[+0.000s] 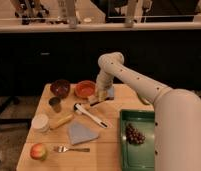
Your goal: Place eraser in red bowl
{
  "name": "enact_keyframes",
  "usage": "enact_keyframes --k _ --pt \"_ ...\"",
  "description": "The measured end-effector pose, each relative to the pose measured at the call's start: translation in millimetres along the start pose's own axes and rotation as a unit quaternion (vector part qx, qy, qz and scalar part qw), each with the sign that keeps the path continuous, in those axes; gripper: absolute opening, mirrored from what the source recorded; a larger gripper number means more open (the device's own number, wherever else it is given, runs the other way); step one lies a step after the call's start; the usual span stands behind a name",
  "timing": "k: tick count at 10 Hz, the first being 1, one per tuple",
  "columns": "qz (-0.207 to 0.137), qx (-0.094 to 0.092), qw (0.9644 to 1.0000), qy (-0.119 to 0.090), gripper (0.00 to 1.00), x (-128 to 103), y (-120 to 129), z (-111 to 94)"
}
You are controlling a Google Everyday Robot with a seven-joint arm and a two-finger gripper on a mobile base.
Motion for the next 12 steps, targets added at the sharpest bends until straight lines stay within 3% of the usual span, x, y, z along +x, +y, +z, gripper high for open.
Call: enact_keyframes --k 7,12 --pt "-0.005 -0.01 0.9995 -0.03 0.0 -15 -34 20" --pt "-0.005 -0.009 0.9995 -0.031 0.0 -14 -35 20"
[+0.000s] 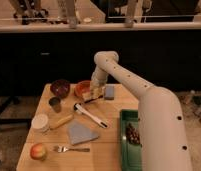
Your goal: Place eraser in red bowl
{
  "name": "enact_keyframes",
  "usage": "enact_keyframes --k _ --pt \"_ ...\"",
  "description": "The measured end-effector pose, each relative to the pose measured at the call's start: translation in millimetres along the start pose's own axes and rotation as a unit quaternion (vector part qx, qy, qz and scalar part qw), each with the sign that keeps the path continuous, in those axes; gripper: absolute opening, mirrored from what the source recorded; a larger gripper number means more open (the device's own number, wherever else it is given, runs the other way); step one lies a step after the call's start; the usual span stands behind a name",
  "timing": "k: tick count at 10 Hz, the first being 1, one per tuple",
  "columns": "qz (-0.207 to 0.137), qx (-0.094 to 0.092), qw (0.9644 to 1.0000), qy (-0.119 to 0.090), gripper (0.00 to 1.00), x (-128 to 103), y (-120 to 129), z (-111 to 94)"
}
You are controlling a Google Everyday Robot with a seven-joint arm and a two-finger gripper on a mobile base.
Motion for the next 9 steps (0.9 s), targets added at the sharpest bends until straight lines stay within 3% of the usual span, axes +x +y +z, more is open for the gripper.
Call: enact_keyframes --k 3,9 --pt "-0.001 0.0 1.0 0.0 0.0 -1 0 0" --pt "-0.003 0.015 0.9998 -0.009 0.0 -12 -33 2"
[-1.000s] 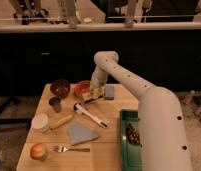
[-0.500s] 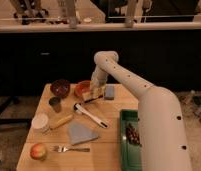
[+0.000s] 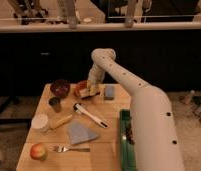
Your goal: Place eraser in red bowl
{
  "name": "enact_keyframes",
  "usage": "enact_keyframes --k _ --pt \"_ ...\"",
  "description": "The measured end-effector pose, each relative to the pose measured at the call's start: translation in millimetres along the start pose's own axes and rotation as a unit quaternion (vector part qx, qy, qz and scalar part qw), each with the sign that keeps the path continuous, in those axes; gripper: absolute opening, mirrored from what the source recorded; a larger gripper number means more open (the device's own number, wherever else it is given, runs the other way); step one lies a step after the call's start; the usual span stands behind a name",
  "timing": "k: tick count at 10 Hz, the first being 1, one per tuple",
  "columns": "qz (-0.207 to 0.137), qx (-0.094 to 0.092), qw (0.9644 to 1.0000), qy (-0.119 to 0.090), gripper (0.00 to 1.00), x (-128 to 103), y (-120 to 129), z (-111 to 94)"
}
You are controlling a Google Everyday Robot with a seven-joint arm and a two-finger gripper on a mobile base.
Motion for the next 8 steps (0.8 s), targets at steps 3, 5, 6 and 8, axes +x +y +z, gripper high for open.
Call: enact_keyframes --k 3,5,6,8 --pt "0.017 0.024 0.9996 -0.004 0.0 4 -13 2" --pt "0.032 0.041 0.9986 -0.01 0.0 5 -21 5" --pt "0.043 0.05 0.9977 -0.014 0.0 8 -25 6" --pt "0.064 0.063 0.9957 -0.022 0.0 14 -31 10"
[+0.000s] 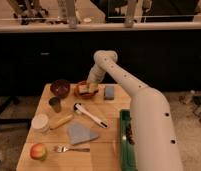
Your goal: Place eraser in red bowl
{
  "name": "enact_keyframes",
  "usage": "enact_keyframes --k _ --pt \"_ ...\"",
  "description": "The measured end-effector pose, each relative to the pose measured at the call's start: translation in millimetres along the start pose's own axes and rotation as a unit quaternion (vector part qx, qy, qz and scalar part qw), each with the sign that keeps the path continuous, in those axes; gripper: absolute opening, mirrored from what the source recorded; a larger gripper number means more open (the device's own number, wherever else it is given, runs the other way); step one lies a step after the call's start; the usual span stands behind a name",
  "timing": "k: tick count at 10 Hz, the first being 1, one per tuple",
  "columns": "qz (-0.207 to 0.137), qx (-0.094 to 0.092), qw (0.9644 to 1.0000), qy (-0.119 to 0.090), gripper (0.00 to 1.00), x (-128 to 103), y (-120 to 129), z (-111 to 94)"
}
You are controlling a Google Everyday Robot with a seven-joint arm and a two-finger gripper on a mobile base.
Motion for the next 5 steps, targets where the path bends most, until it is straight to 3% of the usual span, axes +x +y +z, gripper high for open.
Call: enact_keyframes --k 5 --pt "0.029 0.015 0.9994 -0.014 0.0 -2 -18 14"
